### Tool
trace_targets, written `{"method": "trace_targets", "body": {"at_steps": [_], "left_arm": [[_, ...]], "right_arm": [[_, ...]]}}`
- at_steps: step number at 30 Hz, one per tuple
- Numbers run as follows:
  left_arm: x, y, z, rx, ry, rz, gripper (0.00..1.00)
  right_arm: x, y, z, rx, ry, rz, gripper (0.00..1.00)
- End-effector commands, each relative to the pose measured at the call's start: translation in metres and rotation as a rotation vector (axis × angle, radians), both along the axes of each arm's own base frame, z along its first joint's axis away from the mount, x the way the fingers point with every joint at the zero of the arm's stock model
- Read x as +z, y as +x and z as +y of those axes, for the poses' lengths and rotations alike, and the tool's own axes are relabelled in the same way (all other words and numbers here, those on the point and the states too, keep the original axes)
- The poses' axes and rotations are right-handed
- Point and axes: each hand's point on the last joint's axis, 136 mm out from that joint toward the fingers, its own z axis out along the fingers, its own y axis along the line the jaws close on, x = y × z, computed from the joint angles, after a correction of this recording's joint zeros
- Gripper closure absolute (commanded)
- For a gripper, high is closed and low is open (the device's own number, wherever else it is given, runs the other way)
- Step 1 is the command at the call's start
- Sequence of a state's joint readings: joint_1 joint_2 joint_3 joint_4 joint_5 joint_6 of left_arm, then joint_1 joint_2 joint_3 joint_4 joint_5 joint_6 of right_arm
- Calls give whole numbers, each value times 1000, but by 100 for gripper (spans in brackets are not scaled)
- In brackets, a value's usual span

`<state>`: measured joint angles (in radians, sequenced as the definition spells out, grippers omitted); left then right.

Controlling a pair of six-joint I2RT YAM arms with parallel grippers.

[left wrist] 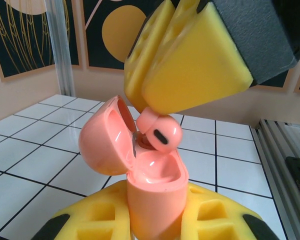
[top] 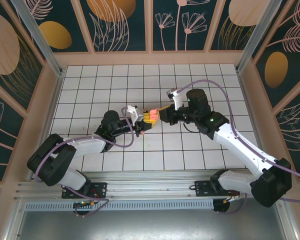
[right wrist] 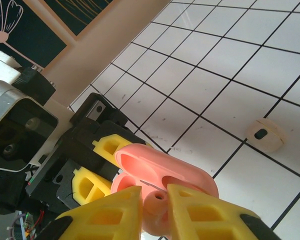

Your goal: Insert wireless bluetooth earbuds into charging case

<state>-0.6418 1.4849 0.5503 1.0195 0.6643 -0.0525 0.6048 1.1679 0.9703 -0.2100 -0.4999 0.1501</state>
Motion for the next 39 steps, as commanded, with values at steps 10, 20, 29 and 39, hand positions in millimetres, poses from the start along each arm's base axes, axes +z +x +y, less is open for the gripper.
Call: {"method": "trace_targets", "body": {"at_steps": [10,20,29,39], "left_arm": [[29,-3,0,-12,-50,-82,100],[28,-5,0,-19,-67,-65,100],[29,-9,0,-33,-89,-72,100],[33,-12,0,-51,-100,-79,100]], "right_arm": [[3,4,-7,-60,0,14,88],[37,2,-13,-67,78,-82,71],[18,-7,-14,-27,62,-14,68],[-20,2,-19,-80,-18,73,73]]}}
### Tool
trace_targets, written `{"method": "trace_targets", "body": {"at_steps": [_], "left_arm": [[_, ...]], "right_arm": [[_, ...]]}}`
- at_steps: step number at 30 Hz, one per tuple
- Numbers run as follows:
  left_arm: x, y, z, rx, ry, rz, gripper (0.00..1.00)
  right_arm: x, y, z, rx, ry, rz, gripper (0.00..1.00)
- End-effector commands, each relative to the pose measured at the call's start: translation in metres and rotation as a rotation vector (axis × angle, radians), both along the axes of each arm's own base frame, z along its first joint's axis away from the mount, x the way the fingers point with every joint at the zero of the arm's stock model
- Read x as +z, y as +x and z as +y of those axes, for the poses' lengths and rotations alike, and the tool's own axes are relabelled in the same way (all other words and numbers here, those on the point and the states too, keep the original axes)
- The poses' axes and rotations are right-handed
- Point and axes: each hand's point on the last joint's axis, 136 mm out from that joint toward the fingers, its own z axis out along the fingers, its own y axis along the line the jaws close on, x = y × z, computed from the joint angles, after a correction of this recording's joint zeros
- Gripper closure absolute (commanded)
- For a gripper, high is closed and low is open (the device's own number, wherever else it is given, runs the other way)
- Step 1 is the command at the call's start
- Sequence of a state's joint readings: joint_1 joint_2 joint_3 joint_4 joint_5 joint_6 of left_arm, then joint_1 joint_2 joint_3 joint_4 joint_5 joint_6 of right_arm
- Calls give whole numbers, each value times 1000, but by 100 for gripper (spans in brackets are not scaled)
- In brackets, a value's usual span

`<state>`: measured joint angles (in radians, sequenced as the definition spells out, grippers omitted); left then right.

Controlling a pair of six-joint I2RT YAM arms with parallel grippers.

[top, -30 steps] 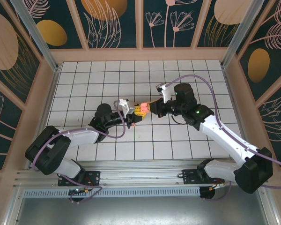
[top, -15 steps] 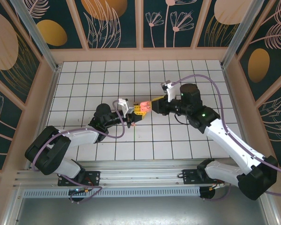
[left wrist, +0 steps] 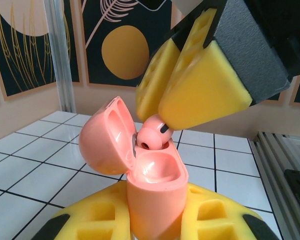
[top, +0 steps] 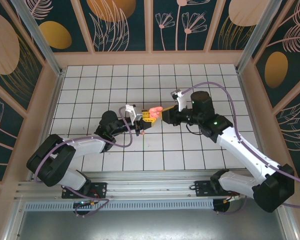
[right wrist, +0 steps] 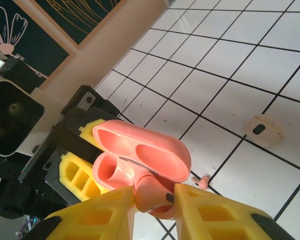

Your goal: Insert wireless bluetooth earbuds into charging case

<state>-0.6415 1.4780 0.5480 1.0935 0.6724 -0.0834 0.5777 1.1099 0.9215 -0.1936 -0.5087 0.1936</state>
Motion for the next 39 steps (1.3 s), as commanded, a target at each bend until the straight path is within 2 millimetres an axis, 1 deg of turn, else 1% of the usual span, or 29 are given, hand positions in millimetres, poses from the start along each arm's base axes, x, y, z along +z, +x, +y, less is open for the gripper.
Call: {"method": "trace_targets", "body": {"at_steps": [1,3,6,9,11,12,14,16,18,20,23,26,27,30,32,36,39], "left_arm": [[17,-9,0,-43,-46,-50,100],[16,-10,-1,-46,-44,-47,100],[14,-10,0,-41,-40,-46,100],[11,-9,0,-39,-35,-38,100],[8,-7,0,-26,-35,-33,100],[7,-6,1,-14,-39,-27,100],[4,-1,3,12,-41,-13,100],[-1,5,5,36,-38,15,100],[-6,13,11,64,-44,52,100],[-10,22,21,109,-66,94,100],[-15,41,47,215,-114,167,100],[-25,55,73,331,-130,225,100],[-28,59,81,369,-129,238,100],[-36,67,101,472,-119,267,100],[-41,71,113,529,-118,285,100],[-51,74,135,625,-118,318,100],[-54,73,145,661,-121,324,100]], "right_arm": [[-22,7,-7,-49,-54,60,74],[-22,8,-7,-44,-44,63,74],[-10,3,-3,-1,-8,46,72],[6,-7,0,49,40,18,63],[17,-12,1,70,69,-3,59],[23,-14,0,71,82,-13,58],[29,-8,-10,30,93,-20,57],[30,-5,-14,-3,83,-10,57],[22,2,-20,-66,46,36,58],[10,9,-25,-127,11,96,59],[-11,15,-28,-206,-27,223,61],[-43,20,-28,-300,-77,389,62],[-55,16,-21,-305,-102,442,62],[-89,11,-7,-331,-160,561,62],[-106,9,5,-340,-186,610,63],[-133,10,30,-329,-201,670,65],[-149,14,45,-287,-243,649,64]]}}
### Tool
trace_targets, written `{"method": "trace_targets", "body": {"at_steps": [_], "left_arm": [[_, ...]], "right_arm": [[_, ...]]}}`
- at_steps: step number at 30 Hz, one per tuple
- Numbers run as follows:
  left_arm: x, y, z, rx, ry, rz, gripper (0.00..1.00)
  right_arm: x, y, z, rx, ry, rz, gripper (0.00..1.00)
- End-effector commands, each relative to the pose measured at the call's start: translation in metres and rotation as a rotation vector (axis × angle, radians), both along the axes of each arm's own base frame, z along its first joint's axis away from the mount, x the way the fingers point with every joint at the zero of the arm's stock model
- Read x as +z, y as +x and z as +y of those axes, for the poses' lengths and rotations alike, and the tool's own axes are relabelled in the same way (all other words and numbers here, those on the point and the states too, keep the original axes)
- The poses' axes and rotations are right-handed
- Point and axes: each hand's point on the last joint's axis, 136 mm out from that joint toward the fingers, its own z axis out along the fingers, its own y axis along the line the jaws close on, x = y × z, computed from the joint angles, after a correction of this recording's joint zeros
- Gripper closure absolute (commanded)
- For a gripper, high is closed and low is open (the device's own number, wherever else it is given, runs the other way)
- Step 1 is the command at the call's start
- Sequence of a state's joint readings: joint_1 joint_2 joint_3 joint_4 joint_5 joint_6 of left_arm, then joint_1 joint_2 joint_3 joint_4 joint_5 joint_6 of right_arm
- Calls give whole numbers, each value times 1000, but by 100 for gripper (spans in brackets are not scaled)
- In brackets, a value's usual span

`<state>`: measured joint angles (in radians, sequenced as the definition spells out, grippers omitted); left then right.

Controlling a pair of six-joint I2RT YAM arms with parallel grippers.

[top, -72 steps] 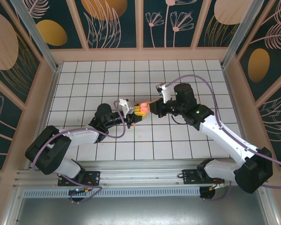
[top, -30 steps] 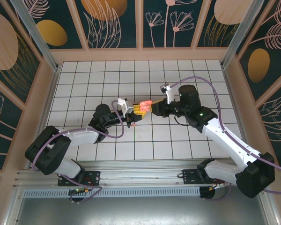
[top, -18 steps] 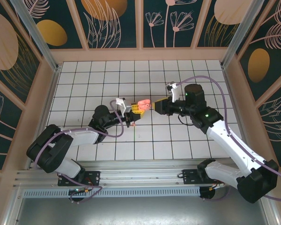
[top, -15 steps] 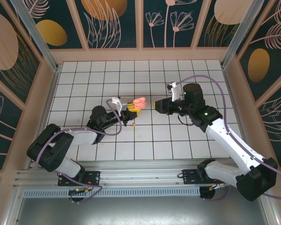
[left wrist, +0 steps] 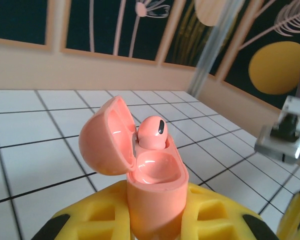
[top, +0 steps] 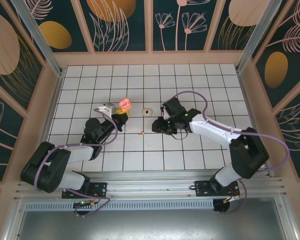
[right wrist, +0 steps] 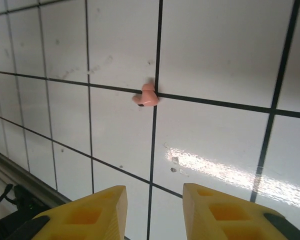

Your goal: Insert wireless bluetooth earbuds into charging case

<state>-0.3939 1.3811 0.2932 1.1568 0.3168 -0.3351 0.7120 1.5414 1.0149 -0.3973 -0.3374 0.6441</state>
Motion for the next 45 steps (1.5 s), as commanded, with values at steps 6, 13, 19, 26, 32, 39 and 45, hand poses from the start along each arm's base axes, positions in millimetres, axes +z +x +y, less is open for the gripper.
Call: {"method": "trace_targets", "body": {"at_steps": [6,13,19,26,32,39,45], "left_arm": [[-4,-1,21,86,-8,22,100],[-5,-2,27,109,-7,27,100],[-5,-1,28,116,-2,27,100],[-1,1,28,119,-2,15,100],[0,0,26,108,-2,12,100],[1,-3,28,113,-2,7,100],[2,-5,29,112,9,3,100]], "right_arm": [[-3,19,52,338,-28,-276,58],[-17,29,65,532,-48,-363,57],[-36,28,71,548,-61,-306,57],[-64,35,57,369,-170,-136,60],[-73,27,60,327,-147,-79,60],[-81,20,69,359,-150,-61,62],[-89,19,65,352,-177,-46,68]]}}
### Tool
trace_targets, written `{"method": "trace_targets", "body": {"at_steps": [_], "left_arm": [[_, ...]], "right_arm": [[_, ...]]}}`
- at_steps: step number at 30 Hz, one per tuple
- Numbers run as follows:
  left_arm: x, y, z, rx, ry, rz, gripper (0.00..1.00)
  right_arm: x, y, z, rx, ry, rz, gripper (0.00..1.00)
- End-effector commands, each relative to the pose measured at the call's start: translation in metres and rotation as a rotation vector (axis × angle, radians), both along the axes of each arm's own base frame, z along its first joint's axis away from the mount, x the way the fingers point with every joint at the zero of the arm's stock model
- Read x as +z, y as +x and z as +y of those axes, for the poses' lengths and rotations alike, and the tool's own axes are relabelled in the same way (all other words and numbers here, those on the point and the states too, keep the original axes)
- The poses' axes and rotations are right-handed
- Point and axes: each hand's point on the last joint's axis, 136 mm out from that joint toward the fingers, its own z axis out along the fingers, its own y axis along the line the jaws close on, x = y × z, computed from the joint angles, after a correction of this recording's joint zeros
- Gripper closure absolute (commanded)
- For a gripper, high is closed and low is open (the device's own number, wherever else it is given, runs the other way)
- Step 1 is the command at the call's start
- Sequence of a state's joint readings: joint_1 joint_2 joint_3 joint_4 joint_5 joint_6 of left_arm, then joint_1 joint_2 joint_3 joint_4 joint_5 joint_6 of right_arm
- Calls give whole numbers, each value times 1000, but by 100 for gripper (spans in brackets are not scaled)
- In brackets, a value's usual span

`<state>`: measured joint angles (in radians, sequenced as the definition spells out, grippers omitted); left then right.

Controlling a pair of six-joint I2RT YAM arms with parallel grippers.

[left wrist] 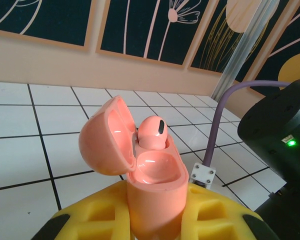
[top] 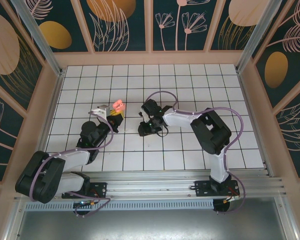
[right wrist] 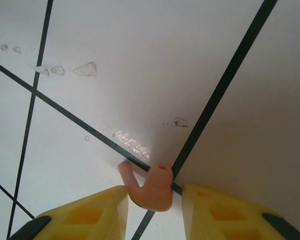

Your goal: Insert wireless bluetooth earbuds into charging case

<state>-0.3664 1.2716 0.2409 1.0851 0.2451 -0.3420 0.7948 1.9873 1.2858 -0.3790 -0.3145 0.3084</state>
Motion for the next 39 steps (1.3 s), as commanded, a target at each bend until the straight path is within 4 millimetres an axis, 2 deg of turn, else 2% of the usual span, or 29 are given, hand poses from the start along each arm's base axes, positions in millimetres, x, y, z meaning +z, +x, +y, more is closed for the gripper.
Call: {"method": "trace_targets", "body": {"at_steps": [1,8,14,17,21,28,30,34,39], "left_arm": [[2,-1,4,13,9,-14,100],[6,-3,4,10,8,-21,100],[2,-5,-2,-29,26,-13,100],[-3,-5,-7,-60,55,-4,100],[-6,-6,-13,-98,74,10,100],[-7,-4,-20,-135,77,31,100],[-7,-4,-22,-143,77,37,100],[-7,-3,-24,-155,80,42,100],[-6,-2,-25,-161,87,44,100]], "right_arm": [[-8,-5,-2,-17,-38,33,70],[9,0,-16,-113,-29,21,76],[35,2,-24,-108,45,-14,78],[43,0,-40,-118,62,21,78],[47,-20,-69,-99,25,151,78],[39,-71,-126,-104,-175,369,78],[36,-80,-141,-118,-245,400,79],[24,-93,-166,-132,-376,456,79],[1,-96,-175,-99,-468,506,79]]}}
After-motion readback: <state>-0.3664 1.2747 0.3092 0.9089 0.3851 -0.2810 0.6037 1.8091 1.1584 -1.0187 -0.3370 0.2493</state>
